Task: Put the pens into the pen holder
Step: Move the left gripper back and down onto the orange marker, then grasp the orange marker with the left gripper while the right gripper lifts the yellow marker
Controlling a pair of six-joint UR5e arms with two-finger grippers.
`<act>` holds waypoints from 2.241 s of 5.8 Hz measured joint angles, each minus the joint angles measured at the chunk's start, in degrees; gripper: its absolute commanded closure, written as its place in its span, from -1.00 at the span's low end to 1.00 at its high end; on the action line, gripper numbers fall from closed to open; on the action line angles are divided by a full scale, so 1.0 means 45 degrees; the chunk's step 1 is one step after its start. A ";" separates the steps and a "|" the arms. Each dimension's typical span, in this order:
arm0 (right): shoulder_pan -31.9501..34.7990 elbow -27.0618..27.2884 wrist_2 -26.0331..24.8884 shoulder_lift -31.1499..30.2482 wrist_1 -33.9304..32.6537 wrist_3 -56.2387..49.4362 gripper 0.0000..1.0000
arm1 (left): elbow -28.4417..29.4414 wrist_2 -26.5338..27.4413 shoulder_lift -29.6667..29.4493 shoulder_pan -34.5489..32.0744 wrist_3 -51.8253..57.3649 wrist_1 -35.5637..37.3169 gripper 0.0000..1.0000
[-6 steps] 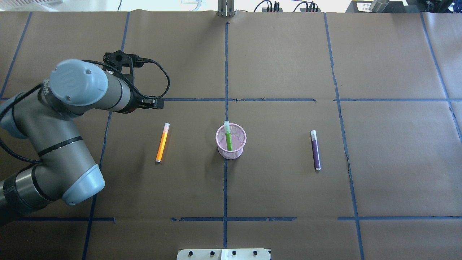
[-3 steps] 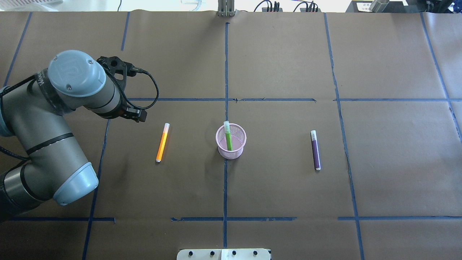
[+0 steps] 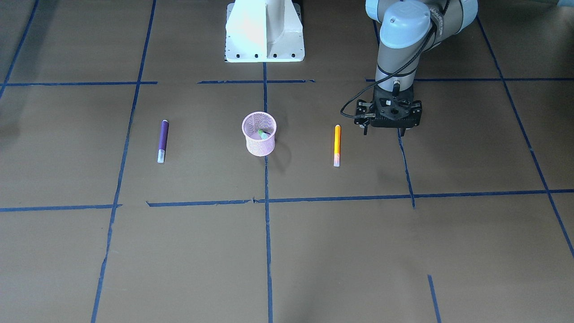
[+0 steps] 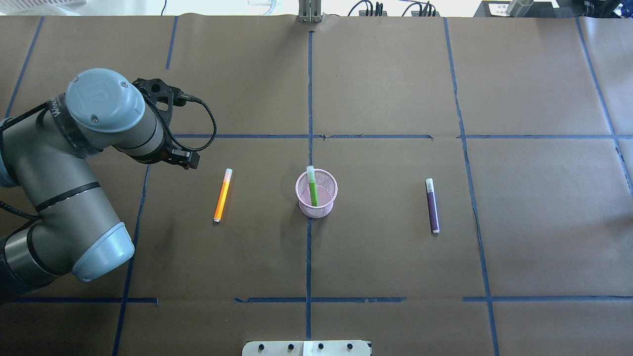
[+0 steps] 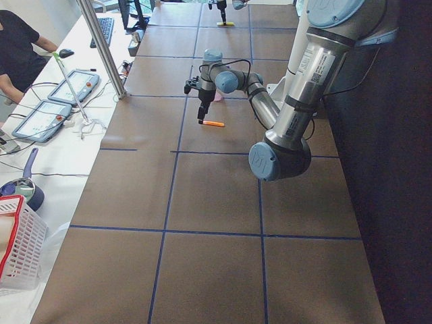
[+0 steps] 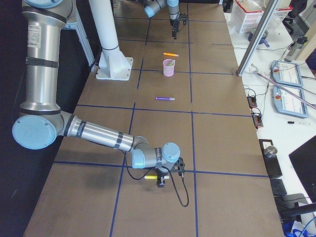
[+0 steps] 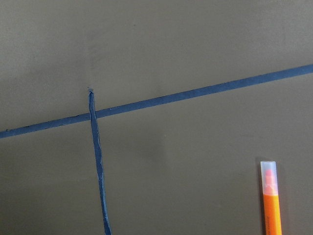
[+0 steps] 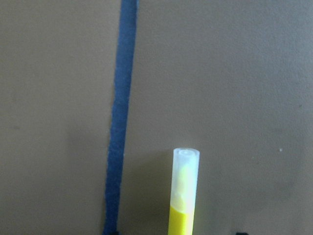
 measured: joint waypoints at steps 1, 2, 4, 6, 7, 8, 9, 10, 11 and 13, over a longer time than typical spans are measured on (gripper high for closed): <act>-0.0061 -0.0018 -0.0008 0.0003 -0.0006 0.0009 0.99 | 0.0035 0.0000 0.0003 0.0009 0.0001 -0.0004 -0.88; -0.0116 -0.0017 0.0004 0.0020 0.0010 0.0019 1.00 | 0.0080 0.0000 -0.0003 0.0015 0.0008 -0.0019 -0.88; -0.0148 0.0011 0.0002 0.0058 0.0006 0.0033 1.00 | 0.0081 -0.0011 -0.0007 0.0020 0.0005 -0.0036 -0.88; -0.0127 0.0113 0.0010 -0.0004 0.0207 0.0025 1.00 | -0.0002 -0.0002 -0.0007 0.0009 0.0002 -0.0037 -0.89; -0.0114 0.0440 0.0026 -0.0231 0.0670 0.0275 1.00 | -0.0031 -0.0001 -0.0007 0.0004 0.0002 -0.0037 -0.89; -0.0107 0.1386 0.0070 -0.0668 0.1235 0.1106 1.00 | -0.0054 -0.0001 -0.0008 -0.0006 0.0002 -0.0037 -0.89; -0.0102 0.2632 0.0099 -0.1153 0.2068 0.2307 1.00 | -0.0072 -0.0001 -0.0008 -0.0012 0.0002 -0.0043 -0.89; -0.0199 0.3547 0.0185 -0.1464 0.3543 0.3708 1.00 | -0.0111 -0.0006 -0.0007 -0.0016 0.0002 -0.0052 -0.88; -0.0684 0.4140 0.0253 -0.1444 0.5364 0.5601 1.00 | -0.0170 -0.0022 -0.0002 -0.0017 0.0002 -0.0062 -0.89; -0.2820 0.5837 -0.0823 -0.0381 0.6909 0.9882 1.00 | -0.0222 -0.0045 0.0006 -0.0017 0.0002 -0.0081 -0.89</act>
